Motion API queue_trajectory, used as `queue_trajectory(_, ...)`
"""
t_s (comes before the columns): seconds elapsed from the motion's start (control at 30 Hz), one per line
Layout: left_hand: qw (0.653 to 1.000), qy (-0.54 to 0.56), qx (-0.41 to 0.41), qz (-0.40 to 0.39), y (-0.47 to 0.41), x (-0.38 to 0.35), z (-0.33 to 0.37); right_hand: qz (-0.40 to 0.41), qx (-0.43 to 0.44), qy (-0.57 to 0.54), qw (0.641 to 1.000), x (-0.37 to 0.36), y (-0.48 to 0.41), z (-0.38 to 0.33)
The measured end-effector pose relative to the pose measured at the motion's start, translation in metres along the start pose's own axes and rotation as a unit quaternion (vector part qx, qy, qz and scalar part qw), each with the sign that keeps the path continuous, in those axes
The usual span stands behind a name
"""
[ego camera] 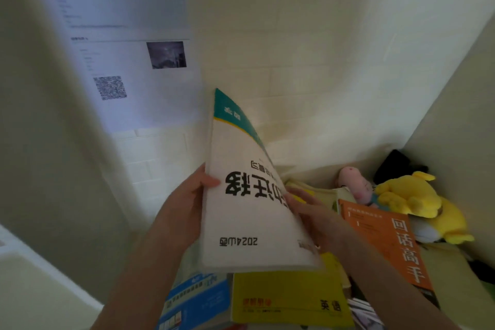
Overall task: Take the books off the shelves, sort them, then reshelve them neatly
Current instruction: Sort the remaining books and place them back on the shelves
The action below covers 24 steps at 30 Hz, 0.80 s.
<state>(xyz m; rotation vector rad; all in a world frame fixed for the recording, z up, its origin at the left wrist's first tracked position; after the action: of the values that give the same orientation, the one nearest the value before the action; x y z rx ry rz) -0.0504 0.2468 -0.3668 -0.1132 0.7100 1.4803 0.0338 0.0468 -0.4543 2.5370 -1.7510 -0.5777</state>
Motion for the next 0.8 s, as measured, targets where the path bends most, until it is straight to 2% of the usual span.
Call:
queue_trajectory(0.07,0.998,-0.045,0.050,0.003,-0.009,-0.006,-0.028,0.037,0.033,0.078,0.996,0.035,-0.009,-0.019)
queue_trajectory(0.13,0.983,-0.124,0.133,-0.012,-0.011,-0.011,-0.062,0.024,0.061,0.243,0.968,0.061,-0.020,-0.034)
queue_trajectory(0.17,0.967,-0.175,0.185,-0.032,-0.010,-0.013,-0.078,-0.002,0.069,0.349,0.934,0.068,-0.027,-0.037)
queue_trajectory(0.2,0.942,-0.234,0.235,-0.052,-0.008,-0.016,-0.095,-0.025,0.074,0.458,0.886,0.071,-0.035,-0.034)
queue_trajectory(0.23,0.915,-0.289,0.273,-0.070,-0.006,-0.017,-0.108,-0.045,0.078,0.539,0.838,0.070,-0.041,-0.028)
queue_trajectory(0.27,0.894,-0.332,0.291,-0.082,-0.005,-0.017,-0.117,-0.068,0.080,0.585,0.804,0.068,-0.049,-0.015)
queue_trajectory(0.3,0.885,-0.355,0.291,-0.080,-0.009,-0.015,-0.120,-0.091,0.076,0.595,0.795,0.065,-0.053,-0.002)
queue_trajectory(0.33,0.892,-0.357,0.269,-0.064,-0.014,-0.013,-0.119,-0.101,0.075,0.574,0.809,0.062,-0.055,0.010)
queue_trajectory(0.4,0.923,-0.351,0.159,0.023,-0.030,-0.004,-0.103,-0.096,0.095,0.539,0.831,0.058,-0.056,0.020)
queue_trajectory(0.43,0.924,-0.363,0.088,0.078,-0.038,0.001,-0.093,-0.101,0.114,0.553,0.819,0.056,-0.056,0.022)
queue_trajectory(0.47,0.912,-0.391,0.024,0.124,-0.045,0.005,-0.085,-0.112,0.130,0.567,0.805,0.055,-0.056,0.024)
queue_trajectory(0.53,0.856,-0.487,-0.059,0.166,-0.063,0.010,-0.077,-0.148,0.152,0.574,0.791,0.048,-0.054,0.029)
queue_trajectory(0.6,0.787,-0.593,-0.078,0.152,-0.087,0.013,-0.081,-0.187,0.182,0.575,0.776,0.037,-0.055,0.035)
queue_trajectory(0.7,0.680,-0.719,-0.008,0.140,-0.121,0.022,-0.090,-0.218,0.182,0.595,0.752,0.029,-0.053,0.042)
queue_trajectory(0.77,0.617,-0.772,0.018,0.154,-0.134,0.029,-0.092,-0.212,0.164,0.586,0.765,0.032,-0.050,0.045)
queue_trajectory(0.8,0.603,-0.781,0.016,0.161,-0.137,0.031,-0.092,-0.200,0.159,0.580,0.774,0.035,-0.048,0.046)
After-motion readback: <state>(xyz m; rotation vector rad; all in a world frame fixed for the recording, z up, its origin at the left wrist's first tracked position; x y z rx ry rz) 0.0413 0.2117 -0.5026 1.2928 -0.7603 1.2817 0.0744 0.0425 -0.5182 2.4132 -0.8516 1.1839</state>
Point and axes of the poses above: each hand's wrist, its own y-axis away from the middle knuckle, its own x-axis out of the back of the hand, z = x × y, the point moved 5 cm from there along -y, towards the middle knuckle, and after that the axes turned 12 degrees about x, right-handed, at the moved point
